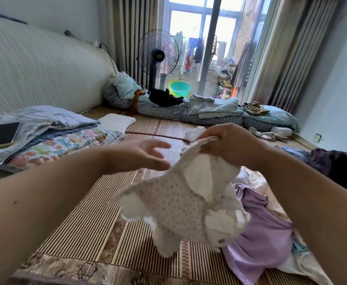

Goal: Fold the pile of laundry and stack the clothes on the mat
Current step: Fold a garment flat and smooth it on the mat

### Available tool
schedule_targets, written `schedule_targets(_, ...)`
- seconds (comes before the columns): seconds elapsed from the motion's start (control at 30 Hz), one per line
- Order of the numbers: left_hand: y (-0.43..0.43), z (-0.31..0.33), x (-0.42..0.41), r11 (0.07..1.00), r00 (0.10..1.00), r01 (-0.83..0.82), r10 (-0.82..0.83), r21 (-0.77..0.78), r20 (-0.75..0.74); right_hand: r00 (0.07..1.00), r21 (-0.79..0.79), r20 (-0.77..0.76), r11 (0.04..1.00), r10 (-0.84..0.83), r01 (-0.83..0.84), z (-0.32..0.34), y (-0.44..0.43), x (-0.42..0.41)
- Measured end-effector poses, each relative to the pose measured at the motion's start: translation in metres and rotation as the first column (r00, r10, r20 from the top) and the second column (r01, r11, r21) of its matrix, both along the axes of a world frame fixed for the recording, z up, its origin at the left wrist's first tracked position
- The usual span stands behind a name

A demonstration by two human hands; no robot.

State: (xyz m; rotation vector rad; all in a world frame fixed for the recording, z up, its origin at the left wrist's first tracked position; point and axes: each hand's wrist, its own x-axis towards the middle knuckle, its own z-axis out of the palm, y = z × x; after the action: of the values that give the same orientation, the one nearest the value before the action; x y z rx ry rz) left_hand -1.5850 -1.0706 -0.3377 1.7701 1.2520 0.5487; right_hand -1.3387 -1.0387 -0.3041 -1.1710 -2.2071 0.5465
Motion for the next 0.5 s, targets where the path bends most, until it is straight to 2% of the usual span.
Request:
schedule_targets(0.07, -0.001, 0.005, 0.030, 0.997, 0.990, 0.048, -0.056, 0.061, 0.130, 0.999, 0.006, -0.007, 0.999, 0.046, -0.046, 0.002, -0.004, -0.016)
schedule_targets(0.1, -0.001, 0.006, 0.044, 0.994, 0.988, 0.035, -0.050, 0.099, 0.145, 0.997, -0.012, -0.059, 0.999, 0.047, -0.048, 0.001, -0.004, -0.020)
schedule_targets(0.17, -0.001, 0.007, 0.062, 0.989, 0.984, -0.044, 0.018, 0.142, 0.179, 0.959, -0.070, -0.283, 0.998, -0.020, 0.000, -0.006, -0.008, -0.023)
schedule_targets(0.23, 0.001, 0.004, 0.068, 0.987, 0.941, -0.120, 0.079, 0.106, 0.329, 0.864, -0.092, -0.494, 0.994, -0.104, 0.067, -0.023, -0.016, -0.017)
schedule_targets(0.3, 0.004, 0.004, 0.068, 0.978, 0.860, -0.199, 0.146, 0.057, 0.490, 0.809, -0.139, -0.575, 0.989, -0.121, 0.049, -0.049, -0.027, -0.007)
schedule_targets(0.4, 0.006, 0.008, 0.065, 0.967, 0.758, -0.255, 0.191, 0.013, 0.624, 0.872, -0.285, -0.472, 0.959, -0.131, -0.010, -0.102, -0.044, 0.005)
schedule_targets(0.43, 0.008, 0.010, 0.063, 0.967, 0.738, -0.256, 0.185, 0.015, 0.649, 0.906, -0.316, -0.400, 0.949, -0.140, 0.007, -0.119, -0.046, 0.007)
schedule_targets(0.5, 0.010, 0.013, 0.057, 0.961, 0.696, -0.276, 0.182, 0.026, 0.695, 0.945, -0.263, -0.257, 0.956, -0.203, 0.133, -0.147, -0.044, 0.009)
